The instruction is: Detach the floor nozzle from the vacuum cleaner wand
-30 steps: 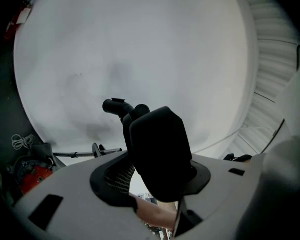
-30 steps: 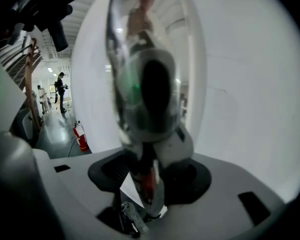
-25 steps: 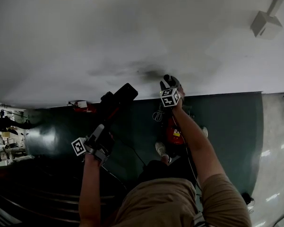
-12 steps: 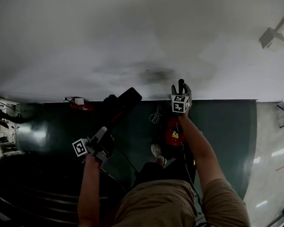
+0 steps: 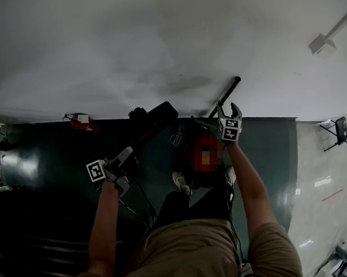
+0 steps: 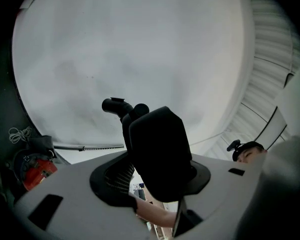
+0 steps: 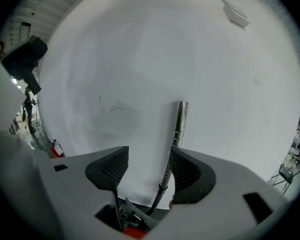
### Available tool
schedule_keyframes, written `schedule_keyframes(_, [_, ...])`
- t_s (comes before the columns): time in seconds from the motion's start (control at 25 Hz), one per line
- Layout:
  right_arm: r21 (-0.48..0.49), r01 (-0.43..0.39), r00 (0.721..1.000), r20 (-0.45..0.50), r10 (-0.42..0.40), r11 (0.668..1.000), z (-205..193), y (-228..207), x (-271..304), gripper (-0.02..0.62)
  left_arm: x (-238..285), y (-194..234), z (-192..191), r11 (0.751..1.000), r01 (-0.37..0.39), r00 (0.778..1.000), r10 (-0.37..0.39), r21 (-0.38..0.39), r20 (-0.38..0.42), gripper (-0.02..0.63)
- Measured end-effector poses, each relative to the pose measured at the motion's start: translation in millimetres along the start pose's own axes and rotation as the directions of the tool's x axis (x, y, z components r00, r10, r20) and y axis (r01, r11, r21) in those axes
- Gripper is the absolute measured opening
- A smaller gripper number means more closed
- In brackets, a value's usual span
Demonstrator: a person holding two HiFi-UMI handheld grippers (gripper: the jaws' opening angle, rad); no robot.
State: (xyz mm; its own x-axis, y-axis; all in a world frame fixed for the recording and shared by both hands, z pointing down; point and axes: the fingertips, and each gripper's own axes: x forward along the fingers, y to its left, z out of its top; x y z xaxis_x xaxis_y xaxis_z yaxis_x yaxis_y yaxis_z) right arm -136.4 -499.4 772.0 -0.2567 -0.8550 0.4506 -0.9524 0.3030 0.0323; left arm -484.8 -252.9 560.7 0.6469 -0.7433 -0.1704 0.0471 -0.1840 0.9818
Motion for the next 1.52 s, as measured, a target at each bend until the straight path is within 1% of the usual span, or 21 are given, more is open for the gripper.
schedule_keyframes(0.08, [-0.004, -0.012, 1.0, 0.016, 0.012, 1.0, 1.2, -0.5, -32.2, 0.253, -12.9, -6.1, -11.0, 1.0, 0.007, 1.0, -0.006, 0.025, -0.023, 0.199])
schedule_keyframes(0.16, [-0.017, -0.03, 0.998, 0.051, 0.031, 0.999, 10.7, -1.6, -64.7, 0.253, -22.4, -13.9, -20.8, 0.998, 0.027, 0.999, -0.026, 0.049, -0.031, 0.199])
schedule_keyframes(0.24, [-0.032, -0.055, 0.994, 0.093, 0.057, 0.998, 26.4, -4.1, -96.3, 0.253, -27.3, -19.4, -31.3, 0.997, 0.043, 0.999, -0.042, 0.061, -0.02, 0.199])
schedule_keyframes(0.32, [-0.038, -0.084, 0.987, 0.136, 0.089, 0.996, 40.2, -7.2, -128.9, 0.253, -31.1, -21.9, -44.7, 0.997, 0.042, 0.999, -0.042, 0.061, -0.001, 0.199])
schedule_keyframes(0.44, [-0.018, -0.118, 0.973, 0.197, 0.119, 0.993, 54.0, -16.2, -182.3, 0.253, -33.7, -27.4, -69.2, 0.997, 0.035, 0.999, -0.035, 0.066, 0.006, 0.199])
schedule_keyframes(0.56, [0.015, -0.137, 0.962, 0.242, 0.13, 0.99, 62.2, -28.0, -240.3, 0.253, -32.0, -37.7, -96.3, 0.996, 0.035, 0.999, -0.035, 0.08, 0.001, 0.199])
schedule_keyframes(0.68, [0.048, -0.157, 0.956, 0.26, 0.139, 0.986, 59.1, -40.2, -298.7, 0.253, -29.6, -43.0, -131.9, 0.996, 0.035, 0.999, -0.037, 0.077, 0.014, 0.199])
schedule_keyframes(0.84, [0.088, -0.194, 0.953, 0.252, 0.167, 0.977, 45.1, -45.2, -392.6, 0.253, -42.2, -59.2, -194.5, 0.997, 0.041, 0.999, -0.043, 0.069, 0.021, 0.199])
schedule_keyframes(0.96, [0.077, -0.205, 0.948, 0.264, 0.179, 0.976, 44.0, -47.9, -461.6, 0.253, -56.3, -80.6, -237.3, 0.995, 0.056, 0.998, -0.057, 0.081, 0.017, 0.199])
schedule_keyframes(1.16, [0.076, -0.221, 0.927, 0.327, 0.185, 0.972, 49.1, -49.8, -561.1, 0.253, -92.4, -112.6, -289.5, 0.992, 0.074, 0.996, -0.079, 0.107, 0.043, 0.199])
schedule_keyframes(1.28, [0.081, -0.237, 0.915, 0.352, 0.195, 0.968, 41.1, -47.1, -610.2, 0.252, -114.1, -129.2, -319.2, 0.988, 0.081, 0.995, -0.088, 0.133, 0.043, 0.199])
schedule_keyframes(1.36, [0.08, -0.236, 0.914, 0.356, 0.194, 0.968, 35.1, -46.6, -634.2, 0.252, -125.3, -135.1, -333.0, 0.987, 0.075, 0.996, -0.081, 0.143, 0.036, 0.199])
schedule_keyframes(1.52, [0.088, -0.202, 0.92, 0.358, 0.159, 0.975, 31.2, -50.7, -659.7, 0.252, -133.6, -139.9, -338.3, 0.985, 0.06, 0.998, -0.062, 0.163, 0.01, 0.199])
